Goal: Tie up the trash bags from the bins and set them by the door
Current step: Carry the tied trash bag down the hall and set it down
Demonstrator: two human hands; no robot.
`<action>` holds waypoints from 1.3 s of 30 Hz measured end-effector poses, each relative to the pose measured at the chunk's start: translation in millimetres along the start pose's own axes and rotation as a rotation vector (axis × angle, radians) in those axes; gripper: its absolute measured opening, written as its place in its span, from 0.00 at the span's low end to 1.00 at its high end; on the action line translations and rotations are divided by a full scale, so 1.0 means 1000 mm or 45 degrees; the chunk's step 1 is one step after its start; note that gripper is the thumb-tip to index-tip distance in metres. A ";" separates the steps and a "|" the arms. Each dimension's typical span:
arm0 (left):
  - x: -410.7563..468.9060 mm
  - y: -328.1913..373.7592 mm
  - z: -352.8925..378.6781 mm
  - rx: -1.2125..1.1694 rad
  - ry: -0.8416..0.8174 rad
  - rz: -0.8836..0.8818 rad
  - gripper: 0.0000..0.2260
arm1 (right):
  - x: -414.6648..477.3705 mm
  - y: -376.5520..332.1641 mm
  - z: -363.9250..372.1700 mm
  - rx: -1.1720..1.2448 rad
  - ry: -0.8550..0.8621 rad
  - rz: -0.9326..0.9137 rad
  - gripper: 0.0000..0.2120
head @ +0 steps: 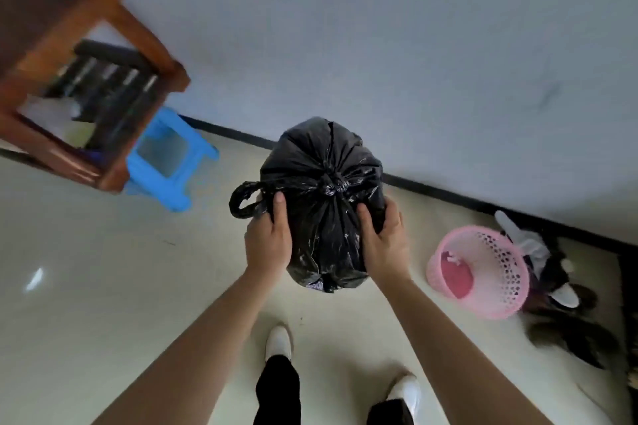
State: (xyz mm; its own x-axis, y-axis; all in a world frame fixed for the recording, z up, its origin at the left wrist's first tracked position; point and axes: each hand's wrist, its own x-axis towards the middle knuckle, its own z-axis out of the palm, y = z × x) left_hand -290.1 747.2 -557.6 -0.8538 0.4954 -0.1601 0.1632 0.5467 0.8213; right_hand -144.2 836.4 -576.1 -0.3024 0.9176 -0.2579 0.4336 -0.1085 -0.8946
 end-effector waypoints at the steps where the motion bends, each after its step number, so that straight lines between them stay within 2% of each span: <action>1: 0.004 0.043 -0.046 -0.059 0.110 0.033 0.23 | -0.006 -0.066 -0.004 0.001 -0.042 -0.134 0.19; 4: 0.004 0.130 -0.137 -0.232 0.324 0.070 0.23 | -0.018 -0.195 -0.003 0.024 -0.092 -0.441 0.20; 7: -0.007 0.172 -0.244 -0.365 0.558 0.163 0.20 | -0.053 -0.301 0.031 0.079 -0.190 -0.681 0.20; 9: -0.011 0.171 -0.324 -0.388 0.711 0.240 0.20 | -0.088 -0.361 0.076 0.136 -0.306 -0.823 0.20; 13: -0.019 0.132 -0.471 -0.425 0.919 0.231 0.18 | -0.168 -0.447 0.186 0.263 -0.530 -1.030 0.21; 17: -0.037 0.086 -0.613 -0.373 1.148 0.238 0.15 | -0.257 -0.509 0.309 0.299 -0.770 -1.200 0.21; 22: -0.056 0.019 -0.757 -0.284 1.370 0.159 0.11 | -0.362 -0.559 0.450 0.380 -1.077 -1.247 0.24; 28: -0.032 -0.040 -0.850 -0.293 1.505 0.059 0.11 | -0.416 -0.598 0.568 0.456 -1.328 -1.273 0.19; 35: 0.054 -0.087 -0.966 -0.328 1.683 -0.054 0.13 | -0.430 -0.678 0.722 0.631 -1.672 -1.350 0.21; 39: 0.095 -0.109 -1.015 -0.387 1.770 -0.067 0.09 | -0.439 -0.717 0.807 0.607 -1.842 -1.359 0.23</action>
State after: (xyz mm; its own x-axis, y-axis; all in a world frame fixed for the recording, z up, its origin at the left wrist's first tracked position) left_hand -891.0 50.0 -106.5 -0.6673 -0.6729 0.3193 0.1578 0.2913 0.9435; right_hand -1006.9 202.7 -115.6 -0.7614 -0.3095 0.5697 -0.5706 -0.0971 -0.8154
